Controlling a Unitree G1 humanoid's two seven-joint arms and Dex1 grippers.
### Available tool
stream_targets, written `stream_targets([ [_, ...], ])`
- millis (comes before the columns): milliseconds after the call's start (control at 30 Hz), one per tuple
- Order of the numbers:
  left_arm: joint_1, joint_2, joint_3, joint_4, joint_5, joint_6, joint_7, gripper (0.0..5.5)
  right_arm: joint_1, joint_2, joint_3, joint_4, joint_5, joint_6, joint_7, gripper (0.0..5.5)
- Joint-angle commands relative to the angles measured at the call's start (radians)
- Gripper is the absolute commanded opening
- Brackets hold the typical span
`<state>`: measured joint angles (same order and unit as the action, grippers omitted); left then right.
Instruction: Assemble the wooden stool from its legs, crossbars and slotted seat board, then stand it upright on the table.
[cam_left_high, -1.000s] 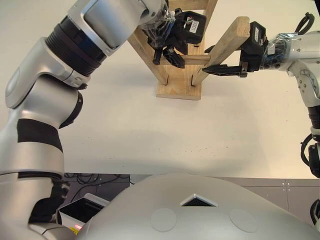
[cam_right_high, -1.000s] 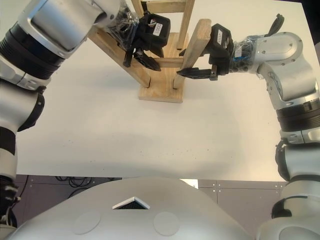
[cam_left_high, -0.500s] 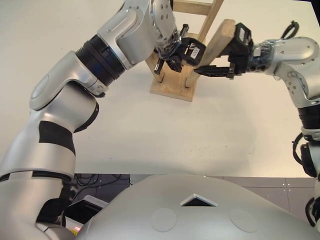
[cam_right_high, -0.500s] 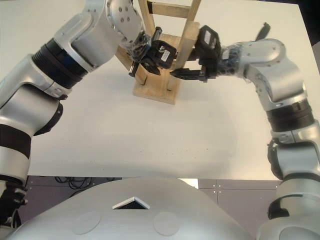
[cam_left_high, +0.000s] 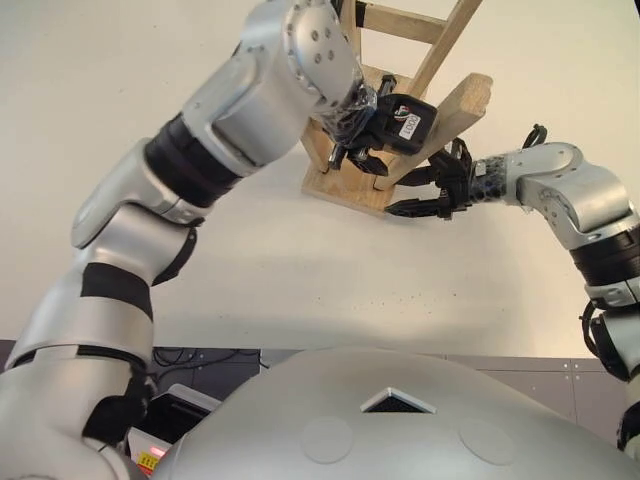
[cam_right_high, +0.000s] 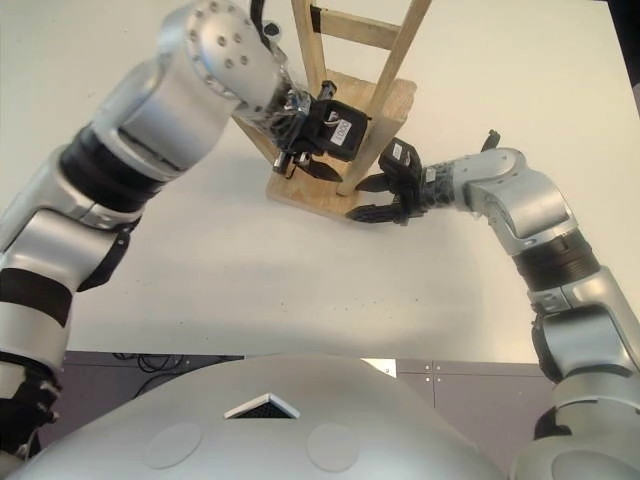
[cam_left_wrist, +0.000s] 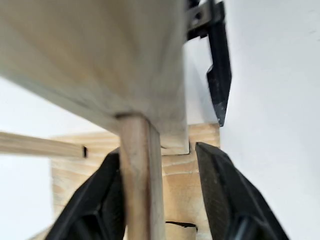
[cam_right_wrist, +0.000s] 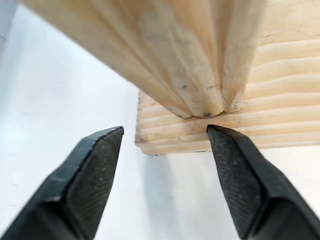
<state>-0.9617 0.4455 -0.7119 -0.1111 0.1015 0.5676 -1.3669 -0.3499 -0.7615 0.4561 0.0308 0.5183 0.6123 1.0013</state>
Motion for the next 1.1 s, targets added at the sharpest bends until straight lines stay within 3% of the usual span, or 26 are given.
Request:
stream_targets([
  [33, 0.009, 0.159, 0.117, -0.175, -0.047, 0.03, -0.061, 2.64, 0.075, -0.013, -0.06, -0.055, -0.006, 0.089, -0.031, 3.79],
  [100, 0.02, 0.208, 0.155, -0.22, -0.058, 0.035, -0.06, 2.76, 0.08, -0.016, -0.09, -0.075, -0.016, 0.097, -0.033, 3.99],
  [200, -0.001, 0.18, 0.262, -0.263, -0.118, 0.139, 0.007, 2.78, 0.101, -0.017, -0.127, -0.092, -0.037, 0.1, -0.039, 4.44],
  [300, -0.121, 0.094, 0.486, -0.194, -0.208, 0.28, 0.162, 2.78, 0.156, -0.037, -0.221, -0.16, -0.011, 0.1, -0.042, 4.97],
  [433, -0.3, 0.033, 0.847, -0.008, -0.362, 0.477, 0.362, 2.78, 0.289, -0.093, -0.351, -0.289, 0.039, 0.06, 0.025, 5.03],
  [500, -0.328, 0.063, 0.978, 0.106, -0.401, 0.483, 0.442, 2.78, 0.337, -0.104, -0.406, -0.334, 0.078, 0.079, 0.039, 5.03],
  [567, -0.238, 0.096, 1.053, 0.231, -0.396, 0.382, 0.502, 2.78, 0.379, -0.107, -0.438, -0.415, 0.153, 0.132, 0.059, 5.03],
  [633, -0.046, 0.097, 1.047, 0.325, -0.363, 0.241, 0.523, 2.78, 0.391, -0.078, -0.427, -0.471, 0.197, 0.163, 0.057, 5.03],
  [767, 0.336, -0.046, 0.974, 0.384, -0.423, 0.1, 0.447, 2.78, 0.35, 0.013, -0.368, -0.489, 0.224, 0.189, 0.007, 5.03],
  [900, 0.501, -0.194, 0.908, 0.365, -0.474, 0.02, 0.453, 2.78, 0.295, 0.081, -0.325, -0.462, 0.194, 0.156, -0.016, 5.03],
  [1000, 0.553, -0.258, 0.877, 0.235, -0.581, 0.057, 0.422, 2.78, 0.28, 0.079, -0.29, -0.419, 0.127, 0.111, -0.016, 5.03],
  [1100, 0.688, -0.201, 0.784, -0.077, -0.829, 0.285, 0.294, 2.78, 0.249, 0.017, -0.261, -0.323, -0.033, -0.015, -0.003, 5.03],
])
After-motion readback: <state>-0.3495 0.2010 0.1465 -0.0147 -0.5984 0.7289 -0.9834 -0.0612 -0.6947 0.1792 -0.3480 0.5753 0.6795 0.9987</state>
